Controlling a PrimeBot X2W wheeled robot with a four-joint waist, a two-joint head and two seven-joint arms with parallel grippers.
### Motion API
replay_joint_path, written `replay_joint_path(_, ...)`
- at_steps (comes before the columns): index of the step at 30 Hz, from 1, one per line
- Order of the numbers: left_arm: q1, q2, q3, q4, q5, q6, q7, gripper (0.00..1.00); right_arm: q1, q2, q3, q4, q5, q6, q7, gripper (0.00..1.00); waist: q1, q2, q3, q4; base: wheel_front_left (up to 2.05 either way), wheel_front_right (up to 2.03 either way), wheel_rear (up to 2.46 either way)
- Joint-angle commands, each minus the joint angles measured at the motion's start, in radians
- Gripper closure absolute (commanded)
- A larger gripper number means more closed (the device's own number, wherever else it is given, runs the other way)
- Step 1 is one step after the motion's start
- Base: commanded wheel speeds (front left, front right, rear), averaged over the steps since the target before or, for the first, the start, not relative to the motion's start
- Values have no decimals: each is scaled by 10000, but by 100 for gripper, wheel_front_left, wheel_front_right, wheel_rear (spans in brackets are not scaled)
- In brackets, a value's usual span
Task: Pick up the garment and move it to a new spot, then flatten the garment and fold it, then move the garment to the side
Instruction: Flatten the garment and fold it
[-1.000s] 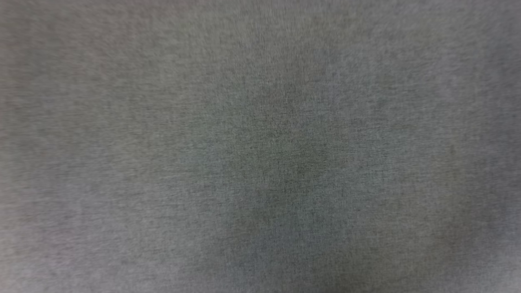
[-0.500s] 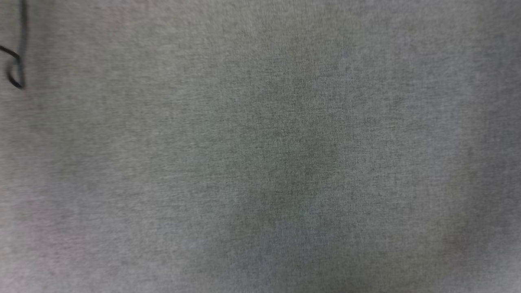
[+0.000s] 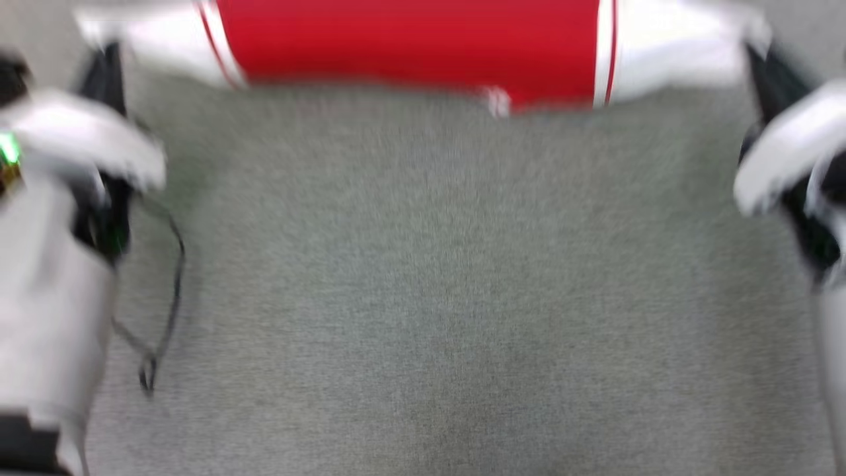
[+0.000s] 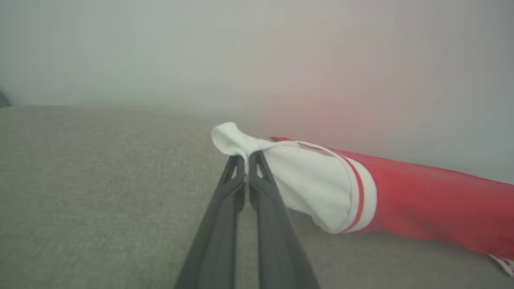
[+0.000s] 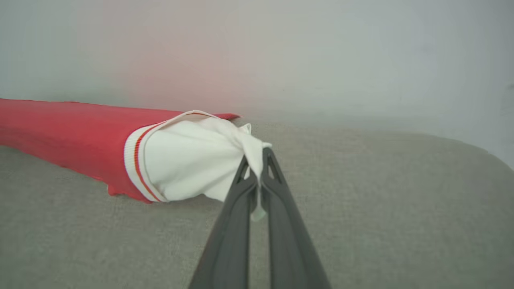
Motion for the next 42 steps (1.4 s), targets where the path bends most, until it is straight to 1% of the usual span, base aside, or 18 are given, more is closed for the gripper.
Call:
replay_joint_path(1, 441, 75, 33, -86, -73, -10, -64, 100, 541, -86, -99, -196, 103, -17, 48, 100, 2, -1, -1122, 98, 0, 0, 0)
replay_joint_path(3, 1430, 113, 55, -375, -174, 25, -85, 100, 1526, -99, -171, -667, 266, -16, 311, 100, 2, -1, -1618, 104, 0, 0, 0)
replay_joint_path(5, 2422, 168, 53, -801, -248, 221, -101, 100, 2518, -115, -331, -1173, 412, -17, 546, 100, 2, -1, -2047, 119, 0, 0, 0)
replay_joint_path(7, 3430, 210, 36, -1399, -238, 527, -98, 100, 3561, -102, -538, -1648, 512, -17, 782, 100, 2, -1, -2467, 151, 0, 0, 0)
replay_joint_path(11, 5489, 426, 53, -2953, -412, 1252, 201, 100, 5485, 77, -1001, -2584, 662, -17, 1338, 100, 2, -1, -3087, 193, 0, 0, 0)
replay_joint_path(16, 8100, 889, 51, -5301, -588, 2356, 853, 100, 7647, 329, -1499, -3513, 596, -17, 1909, 100, 2, -1, -3665, 254, 0, 0, 0)
replay_joint_path(20, 9939, 1163, 53, -7123, -726, 3326, 1323, 100, 9054, 723, -1975, -3855, 606, -17, 2265, 100, 2, -1, -3982, 376, 0, 0, 0)
replay_joint_path(23, 11026, 1294, 82, -8085, -822, 3915, 1601, 100, 9905, 1005, -2100, -3910, 626, -17, 2567, 100, 2, -1, -4090, 488, 0, 0, 0)
replay_joint_path(27, 12084, 1493, 55, -8870, -884, 4485, 1906, 100, 10806, 1301, -2158, -3815, 651, -17, 3029, 100, 2, -1, -4221, 588, 0, 0, 0)
replay_joint_path(29, 12356, 1566, 65, -9133, -828, 4656, 1914, 100, 11048, 1430, -2173, -3749, 701, -17, 3363, 100, 2, -1, -4242, 605, 0, 0, 0)
replay_joint_path(30, 12436, 1560, 27, -9263, -792, 4697, 1900, 100, 11114, 1477, -2137, -3765, 725, -16, 3497, 91, 2, -1, -4243, 616, 0, 0, 0)
replay_joint_path(31, 12465, 1530, -27, -9401, -754, 4707, 1864, 100, 11101, 1497, -2102, -3806, 736, -16, 3565, 59, 2, -1, -4239, 630, 0, 0, 0)
replay_joint_path(32, 12444, 1510, -78, -9484, -701, 4712, 1853, 100, 11041, 1514, -2033, -3853, 753, -16, 3630, 0, 2, -1, -4236, 649, 0, 0, 0)
replay_joint_path(35, 12162, 1389, -221, -9715, -606, 4674, 1794, 100, 10591, 1428, -1937, -4031, 758, -13, 3529, 0, 2, -1, -4197, 687, 0, 0, 0)
replay_joint_path(37, 12017, 1301, -260, -9778, -574, 4637, 1753, 100, 10115, 1394, -2116, -4103, 664, -14, 3156, 0, 2, -1, -4141, 697, 0, 0, 0)
replay_joint_path(39, 11882, 1235, -227, -9786, -541, 4613, 1620, 100, 9535, 1449, -2267, -3947, 608, -11, 2790, 0, 2, -1, -4041, 716, 0, 0, 0)
replay_joint_path(42, 11527, 1154, -223, -9895, -422, 4542, 1445, 100, 8324, 1363, -2523, -3510, 444, -11, 2139, 0, 2, -1, -3672, 790, 0, 0, 0)
